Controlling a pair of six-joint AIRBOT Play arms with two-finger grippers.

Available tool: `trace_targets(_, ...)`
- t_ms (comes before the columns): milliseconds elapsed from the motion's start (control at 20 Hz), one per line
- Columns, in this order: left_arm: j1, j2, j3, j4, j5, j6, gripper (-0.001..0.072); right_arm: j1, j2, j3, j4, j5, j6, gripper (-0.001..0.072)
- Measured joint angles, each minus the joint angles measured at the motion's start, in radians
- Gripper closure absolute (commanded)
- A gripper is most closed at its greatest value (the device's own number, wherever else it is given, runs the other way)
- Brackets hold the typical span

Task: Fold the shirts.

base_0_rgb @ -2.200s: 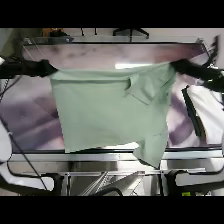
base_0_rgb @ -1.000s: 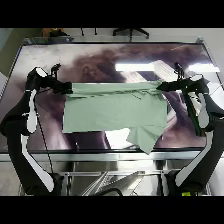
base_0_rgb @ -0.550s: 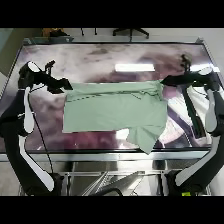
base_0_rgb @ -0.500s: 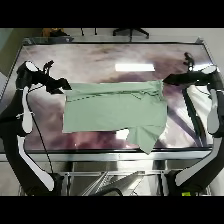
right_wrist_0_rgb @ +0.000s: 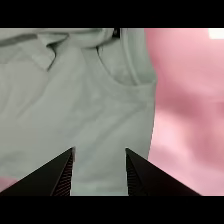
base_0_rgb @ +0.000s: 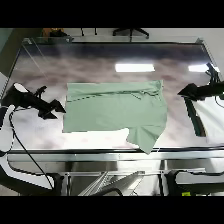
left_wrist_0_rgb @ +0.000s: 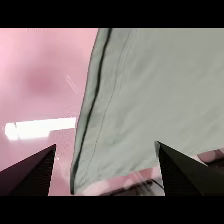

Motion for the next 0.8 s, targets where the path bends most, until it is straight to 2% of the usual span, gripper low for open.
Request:
trace_targets(150, 0.002, 0.074, -0.148, -0.004, 0.069, 0.010, 0.0004, -0.011, 0.117, -0.195, 0.002, 0.006, 0.018, 0.0343)
trace_targets(400, -0.029, 0.122, -0.266, -0.019, 0.146, 0.016, 0.0006, -0.016, 0.261, -0.478, 0.027, -0.040, 0.029, 0.0342)
trace_targets(450, -0.040, 0.125, -0.278, -0.019, 0.162, 0.016, 0.0105, -0.016, 0.275, -0.522, 0.031, -0.048, 0.029, 0.0341)
trace_targets(500, -0.053, 0.126, -0.287, -0.026, 0.182, 0.017, 0.0270, -0.016, 0.287, -0.567, 0.031, -0.058, 0.030, 0.0337)
trace_targets(600, -0.080, 0.124, -0.299, -0.073, 0.233, 0.043, 0.0691, -0.016, 0.299, -0.642, 0.034, -0.074, 0.032, 0.0322)
trace_targets(800, -0.124, 0.127, -0.278, -0.160, 0.278, 0.089, 0.0691, -0.016, 0.306, -0.722, 0.030, -0.100, 0.032, 0.0322)
